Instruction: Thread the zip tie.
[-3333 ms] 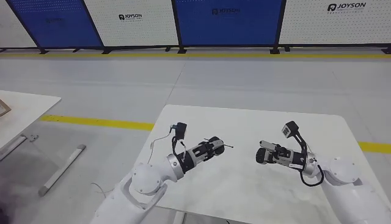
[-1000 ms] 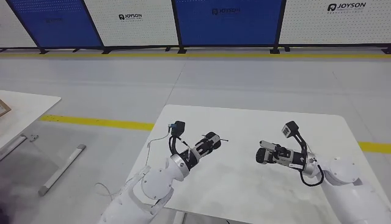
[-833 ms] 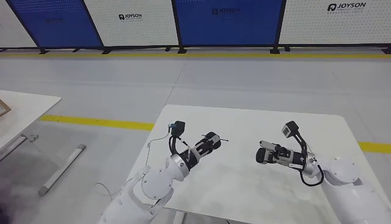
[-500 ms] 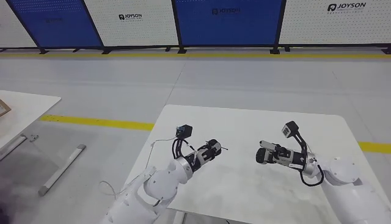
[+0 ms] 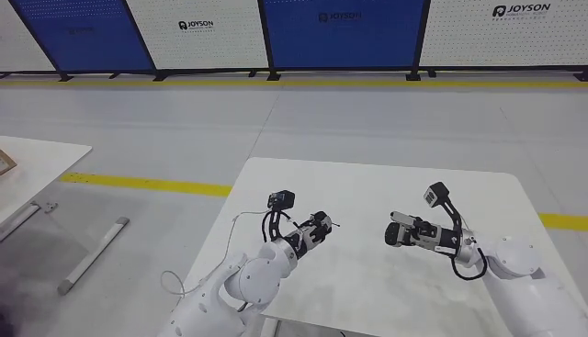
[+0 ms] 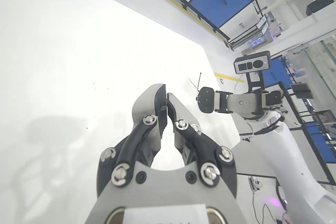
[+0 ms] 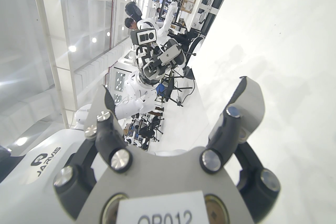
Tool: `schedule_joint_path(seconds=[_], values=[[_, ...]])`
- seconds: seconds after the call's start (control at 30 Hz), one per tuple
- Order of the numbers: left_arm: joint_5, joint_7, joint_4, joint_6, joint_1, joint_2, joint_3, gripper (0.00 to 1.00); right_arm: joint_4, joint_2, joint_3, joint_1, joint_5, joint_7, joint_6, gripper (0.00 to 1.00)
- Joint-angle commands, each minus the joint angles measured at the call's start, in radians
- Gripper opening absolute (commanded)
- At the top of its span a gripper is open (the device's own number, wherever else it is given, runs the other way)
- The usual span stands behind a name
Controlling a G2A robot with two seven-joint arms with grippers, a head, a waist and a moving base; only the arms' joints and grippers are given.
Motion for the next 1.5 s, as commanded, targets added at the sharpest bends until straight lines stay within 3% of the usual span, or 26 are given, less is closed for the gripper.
schedule_joint_path(seconds=[0.0, 0.17, 0.23, 0.3, 0.63, 0.8, 0.87, 0.93, 1.0, 1.03, 1.3, 1.47], values=[[0.067, -0.003, 0.013, -0.009, -0.001, 0.001, 0.020, 0.00, 0.000, 0.000, 0.000, 0.000, 0.000, 0.000, 0.000, 1.00], [0.198, -0.064, 0.032, -0.011, -0.007, 0.006, 0.053, 0.00, 0.000, 0.000, 0.000, 0.000, 0.000, 0.000, 0.000, 1.00], [0.234, -0.084, 0.026, -0.034, 0.001, 0.012, 0.047, 0.00, 0.000, 0.000, 0.000, 0.000, 0.000, 0.000, 0.000, 1.00], [0.204, -0.088, 0.014, -0.049, 0.017, 0.015, 0.019, 0.00, 0.000, 0.000, 0.000, 0.000, 0.000, 0.000, 0.000, 1.00], [0.203, -0.084, 0.015, -0.049, 0.017, 0.015, 0.019, 0.00, 0.000, 0.000, 0.000, 0.000, 0.000, 0.000, 0.000, 1.00], [0.126, 0.003, 0.016, -0.016, 0.020, 0.004, -0.004, 0.00, 0.000, 0.000, 0.000, 0.000, 0.000, 0.000, 0.000, 1.00], [0.068, 0.034, 0.007, -0.038, 0.031, 0.001, -0.027, 0.00, 0.000, 0.000, 0.000, 0.000, 0.000, 0.000, 0.000, 1.00], [0.006, 0.075, -0.006, -0.087, 0.053, 0.000, -0.057, 0.00, 0.000, 0.000, 0.000, 0.000, 0.000, 0.000, 0.000, 1.00], [-0.063, 0.061, -0.009, -0.189, 0.077, 0.003, -0.089, 0.00, 0.000, 0.000, 0.000, 0.000, 0.000, 0.000, 0.000, 1.00], [-0.069, 0.056, -0.009, -0.203, 0.080, 0.004, -0.094, 0.00, 0.000, 0.000, 0.000, 0.000, 0.000, 0.000, 0.000, 1.00], [-0.069, 0.056, -0.009, -0.203, 0.080, 0.004, -0.094, 0.00, 0.000, 0.000, 0.000, 0.000, 0.000, 0.000, 0.000, 1.00], [0.037, 0.091, 0.033, -0.152, 0.060, -0.003, -0.043, 0.00, 0.000, 0.000, 0.000, 0.000, 0.000, 0.000, 0.000, 1.00]])
